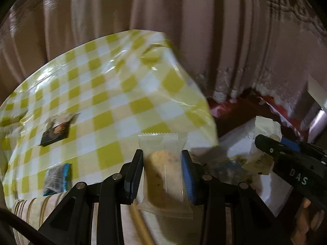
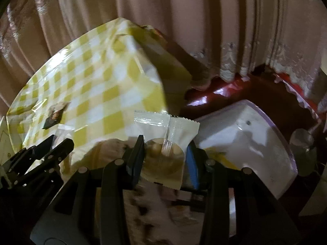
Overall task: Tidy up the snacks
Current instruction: 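Carry both packets to the white box and open both grippers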
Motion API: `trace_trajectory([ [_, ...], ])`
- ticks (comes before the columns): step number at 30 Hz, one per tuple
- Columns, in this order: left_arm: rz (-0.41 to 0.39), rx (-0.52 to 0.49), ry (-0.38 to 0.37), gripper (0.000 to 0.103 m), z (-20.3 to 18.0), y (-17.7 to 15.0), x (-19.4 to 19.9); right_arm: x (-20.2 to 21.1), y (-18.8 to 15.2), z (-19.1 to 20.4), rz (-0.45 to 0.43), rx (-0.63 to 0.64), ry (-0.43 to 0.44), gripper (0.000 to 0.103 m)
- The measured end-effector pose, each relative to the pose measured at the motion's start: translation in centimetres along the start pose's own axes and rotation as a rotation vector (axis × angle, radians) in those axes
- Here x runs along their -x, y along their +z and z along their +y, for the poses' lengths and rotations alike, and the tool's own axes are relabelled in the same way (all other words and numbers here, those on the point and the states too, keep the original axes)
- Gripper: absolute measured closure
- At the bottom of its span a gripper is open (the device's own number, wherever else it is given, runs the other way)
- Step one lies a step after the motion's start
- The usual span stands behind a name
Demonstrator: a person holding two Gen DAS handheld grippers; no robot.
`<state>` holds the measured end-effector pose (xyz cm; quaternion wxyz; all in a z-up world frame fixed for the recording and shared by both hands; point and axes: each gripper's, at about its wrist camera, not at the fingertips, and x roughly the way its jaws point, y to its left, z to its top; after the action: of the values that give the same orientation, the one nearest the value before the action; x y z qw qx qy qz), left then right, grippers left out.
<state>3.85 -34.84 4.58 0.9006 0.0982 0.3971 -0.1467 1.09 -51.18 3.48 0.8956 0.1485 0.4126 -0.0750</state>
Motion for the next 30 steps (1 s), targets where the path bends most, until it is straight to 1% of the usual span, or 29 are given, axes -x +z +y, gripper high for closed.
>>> trace_trajectory([
  [6, 0.015, -0.063, -0.049, 0.065, -3.1, -0.2, -0.2, 0.1, -1.0, -3.7, 0.025, -0.046, -0.054, 0.061],
  [14, 0.035, -0.148, -0.120, 0.064, -6.4, -0.5, -0.4, -0.2, -1.9, -6.6, 0.054, -0.091, -0.086, 0.060],
  [15, 0.038, -0.157, -0.119, 0.063, -6.7, -0.5, -0.4, -0.2, -2.0, -6.9, 0.057, -0.097, -0.088, 0.058],
  [17, 0.040, -0.173, -0.110, 0.055, -7.1, -0.6, -0.5, -0.4, -2.2, -7.3, 0.065, -0.112, -0.095, 0.058],
  [19, 0.035, -0.169, -0.104, 0.043, -7.0, -0.6, -0.4, -0.6, -2.2, -7.5, 0.075, -0.121, -0.095, 0.056],
  [23, 0.033, -0.150, -0.083, 0.041, -6.3, -0.4, -0.5, -0.7, -2.2, -7.6, 0.082, -0.129, -0.090, 0.053],
  [30, 0.048, -0.095, -0.015, 0.041, -4.0, -0.1, -1.0, -0.8, -2.1, -6.2, 0.086, -0.111, -0.069, 0.052],
])
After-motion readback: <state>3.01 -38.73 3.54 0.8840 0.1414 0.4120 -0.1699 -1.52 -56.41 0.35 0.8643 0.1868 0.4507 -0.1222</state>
